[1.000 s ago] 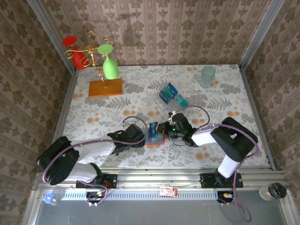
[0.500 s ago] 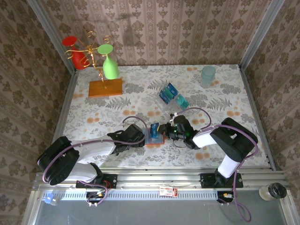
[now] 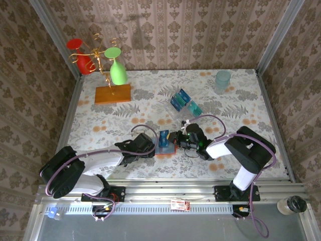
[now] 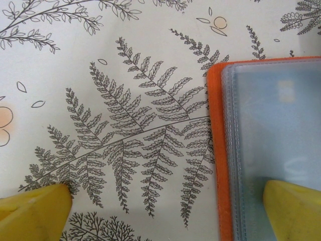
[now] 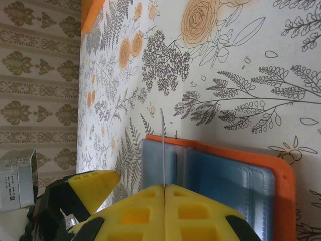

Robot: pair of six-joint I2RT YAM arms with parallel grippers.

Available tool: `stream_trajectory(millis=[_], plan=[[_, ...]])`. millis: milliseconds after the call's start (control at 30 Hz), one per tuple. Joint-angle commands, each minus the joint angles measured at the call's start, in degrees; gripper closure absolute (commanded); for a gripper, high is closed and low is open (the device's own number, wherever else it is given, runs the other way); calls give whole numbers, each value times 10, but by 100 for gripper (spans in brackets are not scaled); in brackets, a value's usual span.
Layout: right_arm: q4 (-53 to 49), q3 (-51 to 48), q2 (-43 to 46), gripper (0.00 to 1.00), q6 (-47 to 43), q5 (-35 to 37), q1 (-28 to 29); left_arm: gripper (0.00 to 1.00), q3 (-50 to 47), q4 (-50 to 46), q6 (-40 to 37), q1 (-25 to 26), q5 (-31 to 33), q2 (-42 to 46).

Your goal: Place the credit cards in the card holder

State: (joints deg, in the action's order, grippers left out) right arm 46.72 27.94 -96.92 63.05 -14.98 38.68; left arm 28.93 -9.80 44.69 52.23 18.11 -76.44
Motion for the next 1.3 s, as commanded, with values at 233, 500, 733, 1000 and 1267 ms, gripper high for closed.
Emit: stream_trajectory(millis=[233, 500, 733, 1000, 1267], plan=[[28, -8, -18, 100, 4, 18, 5, 0, -19, -42, 14, 4, 0, -5], [42, -12, -31, 100, 10, 13, 8, 0, -19, -42, 14, 4, 0, -5], [56, -24, -35, 100, 14, 16, 10, 0, -19, -42, 14, 5, 0, -5], [68, -41, -34, 100, 17, 25, 9, 0, -19, -42, 13, 5, 0, -5], [73, -36, -45, 100, 17, 13, 14, 0, -22, -42, 15, 5, 1, -5]])
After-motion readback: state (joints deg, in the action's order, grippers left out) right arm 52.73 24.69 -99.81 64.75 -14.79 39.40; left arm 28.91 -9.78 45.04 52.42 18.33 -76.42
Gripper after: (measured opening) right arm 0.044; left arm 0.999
